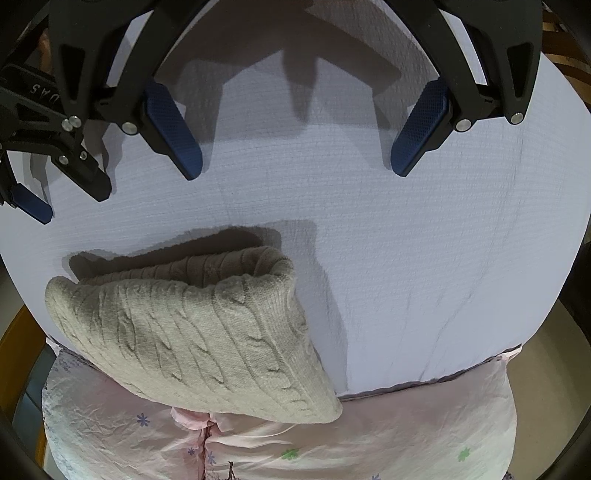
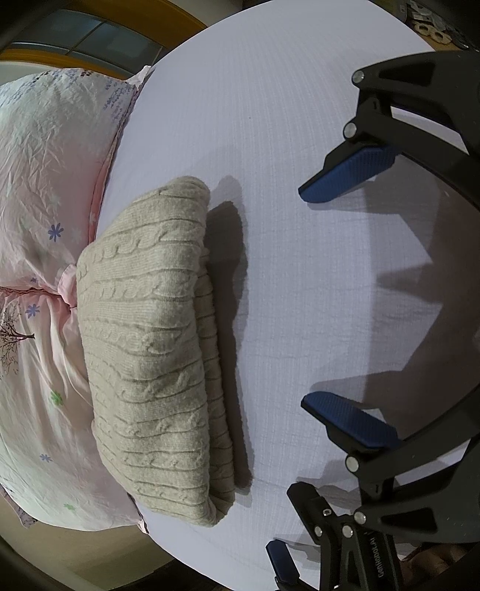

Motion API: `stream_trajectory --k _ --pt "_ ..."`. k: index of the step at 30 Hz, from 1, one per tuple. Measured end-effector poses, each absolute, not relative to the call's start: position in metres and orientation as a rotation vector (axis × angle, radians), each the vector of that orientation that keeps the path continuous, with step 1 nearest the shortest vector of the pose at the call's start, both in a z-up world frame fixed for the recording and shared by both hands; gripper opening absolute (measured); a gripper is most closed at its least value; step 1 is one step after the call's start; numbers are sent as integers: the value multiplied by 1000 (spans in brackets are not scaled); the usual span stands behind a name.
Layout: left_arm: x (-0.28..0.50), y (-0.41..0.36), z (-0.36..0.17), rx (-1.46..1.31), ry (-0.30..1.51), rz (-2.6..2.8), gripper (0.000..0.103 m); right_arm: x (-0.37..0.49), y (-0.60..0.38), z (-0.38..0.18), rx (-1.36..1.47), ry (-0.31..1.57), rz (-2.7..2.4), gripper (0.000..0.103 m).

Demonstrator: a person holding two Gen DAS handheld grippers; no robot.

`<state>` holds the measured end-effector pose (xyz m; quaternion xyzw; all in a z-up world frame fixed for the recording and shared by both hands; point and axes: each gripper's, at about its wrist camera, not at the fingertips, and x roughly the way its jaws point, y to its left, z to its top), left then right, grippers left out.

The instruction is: Fold small clothes

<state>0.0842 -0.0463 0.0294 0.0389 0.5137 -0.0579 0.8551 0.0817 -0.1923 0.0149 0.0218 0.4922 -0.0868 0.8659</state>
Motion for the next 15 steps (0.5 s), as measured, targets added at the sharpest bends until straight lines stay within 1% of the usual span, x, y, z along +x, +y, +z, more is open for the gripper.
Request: stream_trajectory --k 15 --pt "84 -45 30 82 1077 -124 102 82 -192 16 44 1030 -180 101"
